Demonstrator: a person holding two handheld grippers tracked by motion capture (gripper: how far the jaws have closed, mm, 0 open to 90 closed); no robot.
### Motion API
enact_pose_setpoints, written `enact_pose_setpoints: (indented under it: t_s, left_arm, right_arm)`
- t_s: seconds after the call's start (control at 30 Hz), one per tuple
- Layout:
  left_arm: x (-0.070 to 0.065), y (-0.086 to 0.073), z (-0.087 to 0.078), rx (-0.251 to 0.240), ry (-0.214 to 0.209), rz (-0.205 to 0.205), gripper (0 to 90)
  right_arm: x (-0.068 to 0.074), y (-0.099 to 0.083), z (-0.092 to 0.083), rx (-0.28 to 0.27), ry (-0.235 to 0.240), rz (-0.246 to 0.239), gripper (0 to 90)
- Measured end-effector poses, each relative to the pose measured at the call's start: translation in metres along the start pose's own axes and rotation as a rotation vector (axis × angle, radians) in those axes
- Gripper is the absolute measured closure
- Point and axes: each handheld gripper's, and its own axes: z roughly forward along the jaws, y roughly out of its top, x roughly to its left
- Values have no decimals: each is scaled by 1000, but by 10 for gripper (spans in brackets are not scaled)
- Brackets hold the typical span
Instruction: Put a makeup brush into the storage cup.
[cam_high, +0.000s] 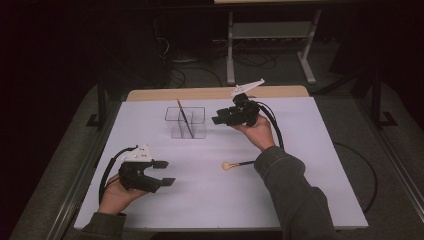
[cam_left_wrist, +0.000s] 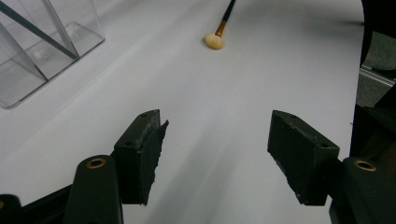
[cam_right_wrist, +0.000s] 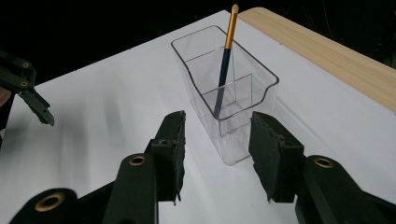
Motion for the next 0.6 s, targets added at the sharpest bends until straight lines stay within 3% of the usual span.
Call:
enact_pose_setpoints:
  t_s: [0.3,0.6]
  left_arm:
    - [1,0,-1,2,5,5,345]
    - [0,0,-2,-5,3,1,343]
  right_arm:
    - [1,-7,-3,16,-2,15,524]
    - [6,-10,-9,25,-16,-19,480]
